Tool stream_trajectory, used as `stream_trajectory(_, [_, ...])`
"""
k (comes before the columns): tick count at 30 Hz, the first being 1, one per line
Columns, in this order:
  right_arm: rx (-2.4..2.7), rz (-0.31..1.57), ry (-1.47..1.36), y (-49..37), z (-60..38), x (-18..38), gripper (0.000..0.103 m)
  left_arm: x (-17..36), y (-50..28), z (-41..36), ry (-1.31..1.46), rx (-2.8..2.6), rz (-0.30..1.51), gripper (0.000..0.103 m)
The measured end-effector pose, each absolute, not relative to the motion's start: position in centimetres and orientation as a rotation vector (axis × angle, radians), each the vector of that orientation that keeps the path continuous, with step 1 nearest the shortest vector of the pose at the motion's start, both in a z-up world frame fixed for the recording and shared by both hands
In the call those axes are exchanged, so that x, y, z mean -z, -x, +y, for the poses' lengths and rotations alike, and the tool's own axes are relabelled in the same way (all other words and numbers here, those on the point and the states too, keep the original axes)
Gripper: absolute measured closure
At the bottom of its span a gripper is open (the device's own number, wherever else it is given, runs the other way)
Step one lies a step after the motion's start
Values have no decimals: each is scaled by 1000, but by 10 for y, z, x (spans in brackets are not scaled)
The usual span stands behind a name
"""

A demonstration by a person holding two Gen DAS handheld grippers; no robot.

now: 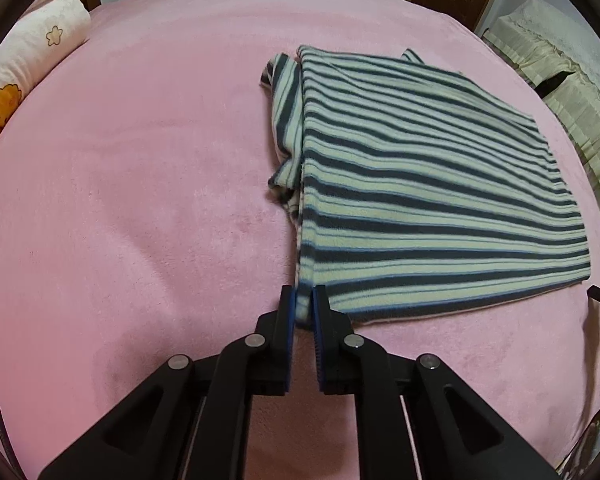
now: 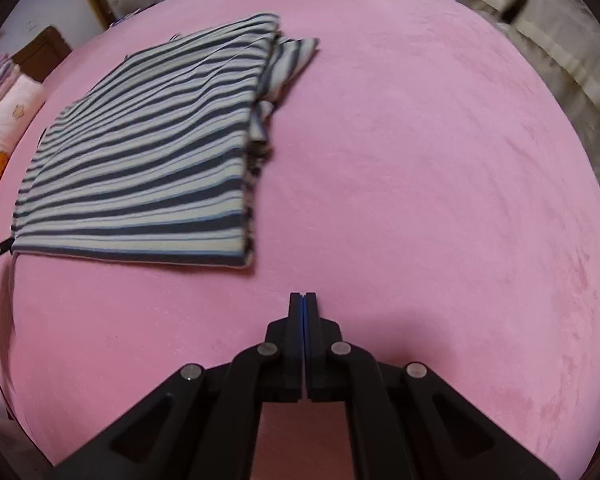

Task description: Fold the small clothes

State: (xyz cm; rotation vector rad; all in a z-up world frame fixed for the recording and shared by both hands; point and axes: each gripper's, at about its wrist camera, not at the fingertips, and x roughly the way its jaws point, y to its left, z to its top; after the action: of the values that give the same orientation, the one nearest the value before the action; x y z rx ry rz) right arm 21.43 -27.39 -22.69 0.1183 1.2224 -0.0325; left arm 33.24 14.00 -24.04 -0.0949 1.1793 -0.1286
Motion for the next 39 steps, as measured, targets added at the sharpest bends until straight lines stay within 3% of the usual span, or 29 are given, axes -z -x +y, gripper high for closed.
stream_trajectory(8, [-12,1101,-138,-235,-256,177,103,203,-340,147,127,62,1105,80])
stream_trajectory(17, [-154,1044,-194,-338,-216,154,103,182,-453,64,-58,319,1010,78])
stream_trajectory(26, [-219,1120,-314,-462,-182,189,103,214,-544,7,-67,386,1056,78])
stream_trajectory(31, [-239,1188,-240,-488,-158,221,103,247,-564,-11,-100,410,1112,78])
stream_trajectory(39, [-168,1135,-290,-524,-165,242,103,257,-591,-17,-42,331,1053,78])
